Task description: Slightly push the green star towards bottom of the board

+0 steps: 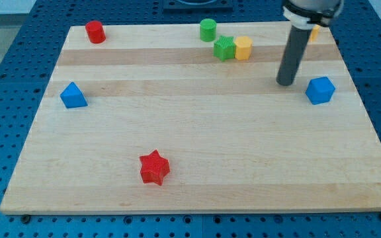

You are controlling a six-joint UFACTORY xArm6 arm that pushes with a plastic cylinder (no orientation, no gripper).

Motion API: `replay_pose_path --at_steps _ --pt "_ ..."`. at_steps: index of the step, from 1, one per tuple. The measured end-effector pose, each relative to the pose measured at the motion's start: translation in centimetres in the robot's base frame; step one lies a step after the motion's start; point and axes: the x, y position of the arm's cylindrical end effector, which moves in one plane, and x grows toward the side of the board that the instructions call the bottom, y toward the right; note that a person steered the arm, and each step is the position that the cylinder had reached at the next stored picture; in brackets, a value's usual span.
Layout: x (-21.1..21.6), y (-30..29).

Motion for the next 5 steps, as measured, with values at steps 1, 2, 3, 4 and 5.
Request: replay_pose_path --at_steps 1,2,3,4,5 --pt "-2.0 -0.8" --pt "-3.8 -0.8" --pt "-6.7 -0.8" --pt "-9.2 -0.8" --pt "-11.0 -0.9"
